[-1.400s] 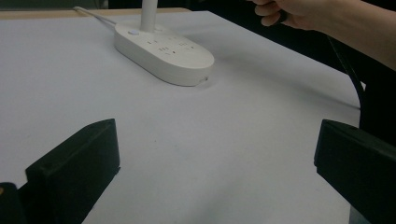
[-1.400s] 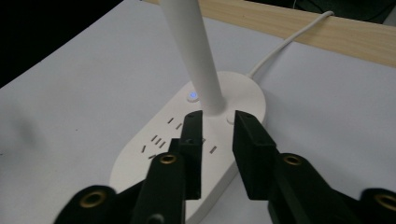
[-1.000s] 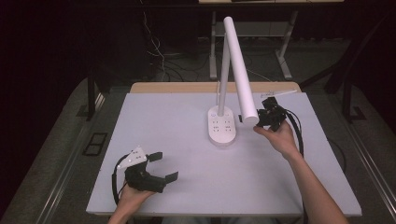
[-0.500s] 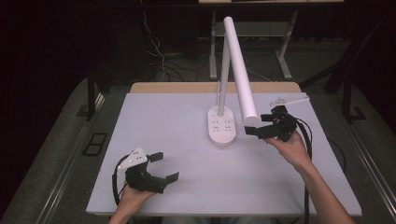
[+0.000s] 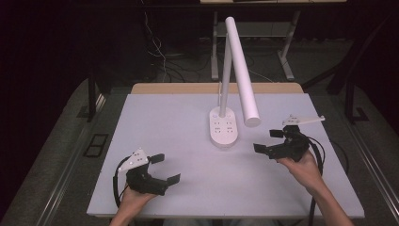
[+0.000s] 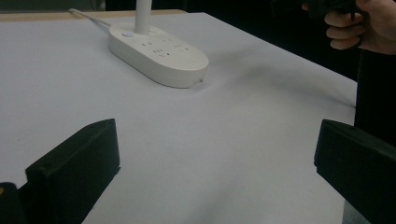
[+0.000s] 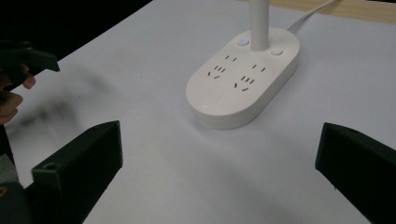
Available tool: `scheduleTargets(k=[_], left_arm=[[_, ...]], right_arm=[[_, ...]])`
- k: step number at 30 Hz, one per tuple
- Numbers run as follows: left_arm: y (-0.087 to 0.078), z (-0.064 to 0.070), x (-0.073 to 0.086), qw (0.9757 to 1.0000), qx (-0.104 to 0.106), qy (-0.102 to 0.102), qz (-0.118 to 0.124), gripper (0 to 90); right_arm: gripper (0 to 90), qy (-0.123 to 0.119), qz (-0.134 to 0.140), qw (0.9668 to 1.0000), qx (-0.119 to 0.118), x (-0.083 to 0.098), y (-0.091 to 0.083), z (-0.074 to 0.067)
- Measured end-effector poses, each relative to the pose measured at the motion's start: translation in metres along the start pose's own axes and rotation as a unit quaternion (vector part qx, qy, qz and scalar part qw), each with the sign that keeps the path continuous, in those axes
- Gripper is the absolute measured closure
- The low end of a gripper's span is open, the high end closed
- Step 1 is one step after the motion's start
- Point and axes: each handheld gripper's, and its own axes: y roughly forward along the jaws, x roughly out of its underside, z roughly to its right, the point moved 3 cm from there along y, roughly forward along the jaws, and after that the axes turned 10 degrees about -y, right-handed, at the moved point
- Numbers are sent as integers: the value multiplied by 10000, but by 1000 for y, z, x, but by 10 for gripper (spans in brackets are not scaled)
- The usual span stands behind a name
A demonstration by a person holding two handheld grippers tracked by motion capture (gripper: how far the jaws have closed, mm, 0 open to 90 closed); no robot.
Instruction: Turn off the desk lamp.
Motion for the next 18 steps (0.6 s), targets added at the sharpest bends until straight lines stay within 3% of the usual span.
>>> scheduleTargets(k=[7, 18], left_arm=[[0, 0, 0, 10000, -9, 12, 0, 0], [0, 0, 0, 10000, -23, 5, -2, 0]], right_arm=[[7, 15, 41, 10000, 17, 25, -13, -12], [7, 79, 124, 9991, 394, 73, -31, -29]])
